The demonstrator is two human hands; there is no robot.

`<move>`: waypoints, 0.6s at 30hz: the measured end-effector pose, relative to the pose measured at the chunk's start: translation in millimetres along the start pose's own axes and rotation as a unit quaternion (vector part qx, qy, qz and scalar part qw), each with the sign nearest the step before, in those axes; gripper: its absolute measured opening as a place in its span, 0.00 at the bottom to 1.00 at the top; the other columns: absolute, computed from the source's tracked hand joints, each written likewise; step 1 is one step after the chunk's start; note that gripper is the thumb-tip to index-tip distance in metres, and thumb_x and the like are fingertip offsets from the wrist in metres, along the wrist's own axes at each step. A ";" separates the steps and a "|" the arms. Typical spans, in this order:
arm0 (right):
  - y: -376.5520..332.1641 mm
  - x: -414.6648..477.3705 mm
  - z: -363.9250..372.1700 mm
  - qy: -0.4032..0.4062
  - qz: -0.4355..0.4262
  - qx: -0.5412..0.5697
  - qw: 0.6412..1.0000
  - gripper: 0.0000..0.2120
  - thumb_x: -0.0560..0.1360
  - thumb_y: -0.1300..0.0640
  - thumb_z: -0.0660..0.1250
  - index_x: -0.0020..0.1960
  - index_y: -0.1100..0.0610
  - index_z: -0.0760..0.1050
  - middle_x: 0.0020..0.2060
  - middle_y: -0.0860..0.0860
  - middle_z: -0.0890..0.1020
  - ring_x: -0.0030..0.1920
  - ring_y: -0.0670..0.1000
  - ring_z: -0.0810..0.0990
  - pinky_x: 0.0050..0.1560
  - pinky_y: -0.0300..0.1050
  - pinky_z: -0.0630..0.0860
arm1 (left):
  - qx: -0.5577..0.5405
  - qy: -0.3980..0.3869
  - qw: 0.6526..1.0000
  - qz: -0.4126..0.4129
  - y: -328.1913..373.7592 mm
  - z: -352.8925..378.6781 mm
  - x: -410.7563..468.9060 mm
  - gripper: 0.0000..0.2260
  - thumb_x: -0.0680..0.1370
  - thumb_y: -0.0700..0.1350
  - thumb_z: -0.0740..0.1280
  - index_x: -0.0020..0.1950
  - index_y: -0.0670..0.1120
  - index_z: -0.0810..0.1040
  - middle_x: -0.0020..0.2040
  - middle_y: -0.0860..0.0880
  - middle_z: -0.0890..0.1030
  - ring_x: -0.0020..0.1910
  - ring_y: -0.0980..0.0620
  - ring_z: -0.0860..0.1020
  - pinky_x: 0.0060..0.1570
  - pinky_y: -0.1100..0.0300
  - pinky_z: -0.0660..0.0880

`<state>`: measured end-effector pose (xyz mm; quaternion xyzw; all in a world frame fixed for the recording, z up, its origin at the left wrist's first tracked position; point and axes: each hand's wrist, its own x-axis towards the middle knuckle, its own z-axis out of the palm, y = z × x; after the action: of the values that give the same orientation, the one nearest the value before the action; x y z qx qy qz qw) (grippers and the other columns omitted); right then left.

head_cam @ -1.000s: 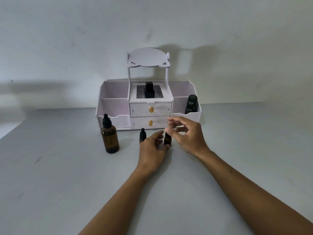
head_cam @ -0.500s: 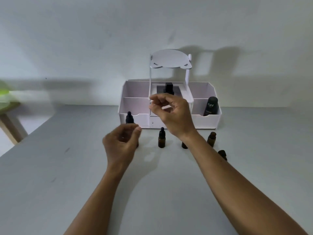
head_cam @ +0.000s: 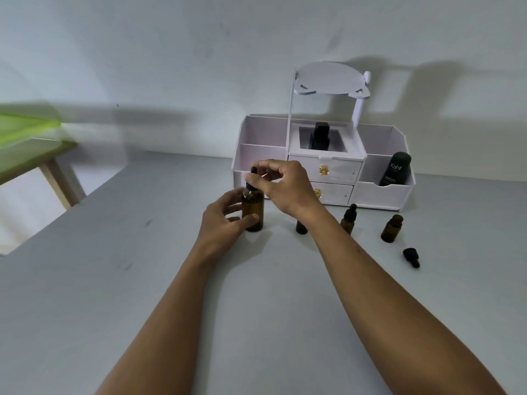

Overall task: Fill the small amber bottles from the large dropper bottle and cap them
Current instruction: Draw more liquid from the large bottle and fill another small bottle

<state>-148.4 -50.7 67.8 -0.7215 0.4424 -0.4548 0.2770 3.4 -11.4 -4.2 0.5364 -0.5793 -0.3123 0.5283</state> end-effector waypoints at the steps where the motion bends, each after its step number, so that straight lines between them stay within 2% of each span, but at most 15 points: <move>1: -0.6 -0.4 1.6 -0.003 -0.003 -0.001 1.000 0.11 0.74 0.50 0.74 0.54 0.54 0.84 0.46 0.46 0.86 0.46 0.45 0.84 0.47 0.32 0.77 | 0.000 -0.007 1.000 0.000 0.2 -0.3 -0.3 0.26 0.71 0.40 0.76 0.68 0.49 0.77 0.59 0.51 0.83 0.58 0.55 0.81 0.59 0.53 0.80; 5: 1.4 0.2 6.3 0.008 -0.009 -0.002 1.000 0.11 0.75 0.53 0.73 0.54 0.56 0.85 0.47 0.48 0.87 0.46 0.45 0.85 0.49 0.33 0.79 | 0.004 -0.022 1.000 0.001 -2.5 -1.5 -0.4 0.24 0.72 0.43 0.75 0.68 0.49 0.78 0.57 0.51 0.84 0.57 0.53 0.83 0.60 0.51 0.79; 8: 3.9 0.3 8.9 0.022 -0.011 0.007 1.000 0.10 0.74 0.54 0.74 0.53 0.57 0.85 0.48 0.50 0.87 0.47 0.46 0.85 0.49 0.30 0.78 | 0.001 -0.021 1.000 -0.001 -2.5 -1.9 -0.9 0.22 0.73 0.41 0.75 0.67 0.50 0.79 0.56 0.52 0.85 0.56 0.54 0.83 0.59 0.54 0.80; 11: 3.9 1.0 11.2 0.043 -0.015 0.007 0.999 0.08 0.74 0.56 0.74 0.51 0.58 0.86 0.46 0.51 0.87 0.44 0.46 0.84 0.45 0.28 0.77 | -0.004 -0.023 1.000 0.001 -2.4 -2.1 -0.8 0.22 0.74 0.40 0.75 0.66 0.51 0.79 0.55 0.53 0.85 0.55 0.55 0.83 0.58 0.57 0.80; 18: 1.7 5.3 15.2 0.063 -0.021 -0.018 0.998 0.07 0.74 0.58 0.74 0.49 0.60 0.86 0.44 0.53 0.87 0.36 0.39 0.80 0.37 0.23 0.73 | 0.006 -0.026 1.000 0.010 -2.7 -1.4 0.0 0.22 0.74 0.41 0.75 0.67 0.51 0.78 0.56 0.53 0.84 0.55 0.55 0.83 0.55 0.62 0.79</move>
<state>-134.3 -56.2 62.1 -0.7052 0.4522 -0.4972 0.2260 5.5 -11.7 -6.4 0.5258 -0.5996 -0.3174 0.5131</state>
